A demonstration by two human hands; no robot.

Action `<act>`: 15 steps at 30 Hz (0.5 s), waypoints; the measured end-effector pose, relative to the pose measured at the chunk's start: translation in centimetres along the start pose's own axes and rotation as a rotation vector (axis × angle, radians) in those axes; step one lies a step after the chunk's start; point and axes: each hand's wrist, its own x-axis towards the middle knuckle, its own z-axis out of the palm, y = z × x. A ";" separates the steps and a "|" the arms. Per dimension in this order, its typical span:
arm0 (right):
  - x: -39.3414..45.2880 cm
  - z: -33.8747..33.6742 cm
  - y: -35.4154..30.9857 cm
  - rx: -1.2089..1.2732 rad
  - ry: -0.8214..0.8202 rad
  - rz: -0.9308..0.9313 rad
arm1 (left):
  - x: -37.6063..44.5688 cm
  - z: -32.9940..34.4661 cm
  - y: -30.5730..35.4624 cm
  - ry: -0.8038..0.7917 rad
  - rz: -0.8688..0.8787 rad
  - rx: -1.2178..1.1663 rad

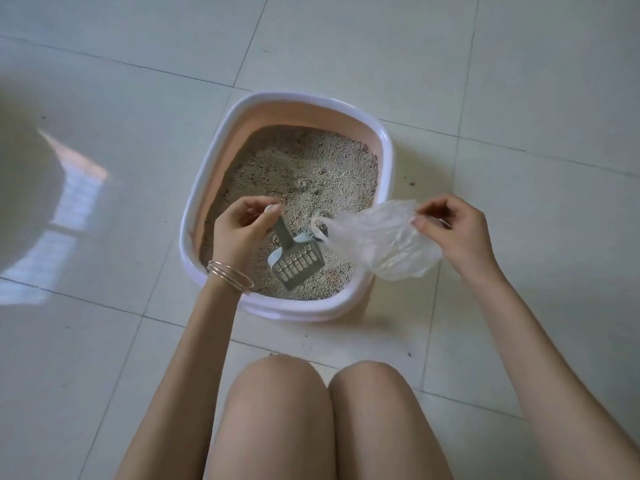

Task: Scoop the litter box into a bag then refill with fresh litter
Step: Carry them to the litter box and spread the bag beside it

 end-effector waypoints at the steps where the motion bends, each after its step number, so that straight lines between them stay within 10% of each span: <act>1: 0.3 0.2 1.0 0.035 0.015 -0.002 | 0.5 0.0 -1.3 0.013 0.010 0.002; 15: -1.0 0.7 4.7 0.194 0.048 -0.013 | -0.1 2.7 -7.2 0.080 -0.018 0.169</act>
